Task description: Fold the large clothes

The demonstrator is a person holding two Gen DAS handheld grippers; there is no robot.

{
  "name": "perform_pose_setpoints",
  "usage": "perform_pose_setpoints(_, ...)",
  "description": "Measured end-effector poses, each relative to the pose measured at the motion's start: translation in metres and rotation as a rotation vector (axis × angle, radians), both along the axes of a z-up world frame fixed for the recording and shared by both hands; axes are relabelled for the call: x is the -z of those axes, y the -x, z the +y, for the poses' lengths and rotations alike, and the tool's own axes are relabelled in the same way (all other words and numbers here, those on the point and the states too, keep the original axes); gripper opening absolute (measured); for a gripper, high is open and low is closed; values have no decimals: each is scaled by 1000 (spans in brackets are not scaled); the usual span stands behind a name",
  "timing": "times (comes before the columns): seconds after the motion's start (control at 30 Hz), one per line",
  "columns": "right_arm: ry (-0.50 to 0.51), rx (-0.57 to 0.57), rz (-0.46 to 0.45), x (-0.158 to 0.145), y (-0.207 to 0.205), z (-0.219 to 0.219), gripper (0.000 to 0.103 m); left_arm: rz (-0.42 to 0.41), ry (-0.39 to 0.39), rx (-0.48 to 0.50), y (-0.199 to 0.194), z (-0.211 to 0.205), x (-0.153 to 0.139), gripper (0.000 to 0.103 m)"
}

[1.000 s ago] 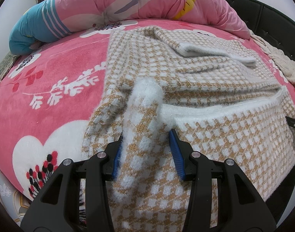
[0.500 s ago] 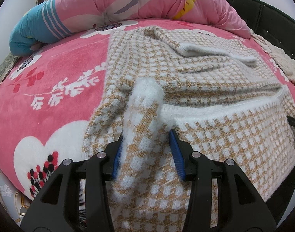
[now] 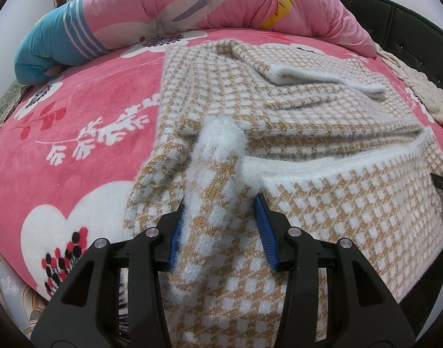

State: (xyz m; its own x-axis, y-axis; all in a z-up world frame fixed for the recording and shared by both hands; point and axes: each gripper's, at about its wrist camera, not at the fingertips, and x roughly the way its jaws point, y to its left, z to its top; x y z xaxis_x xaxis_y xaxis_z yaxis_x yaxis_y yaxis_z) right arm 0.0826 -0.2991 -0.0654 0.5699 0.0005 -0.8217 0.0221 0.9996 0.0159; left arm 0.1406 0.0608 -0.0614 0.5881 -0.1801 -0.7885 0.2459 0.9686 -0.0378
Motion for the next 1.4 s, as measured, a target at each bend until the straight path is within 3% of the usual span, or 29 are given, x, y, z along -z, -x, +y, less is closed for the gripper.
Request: perform_pose_setpoints(1.4, 34, -12, 22, -2, 0, 0, 22, -9, -66, -23, 9, 15, -7, 46)
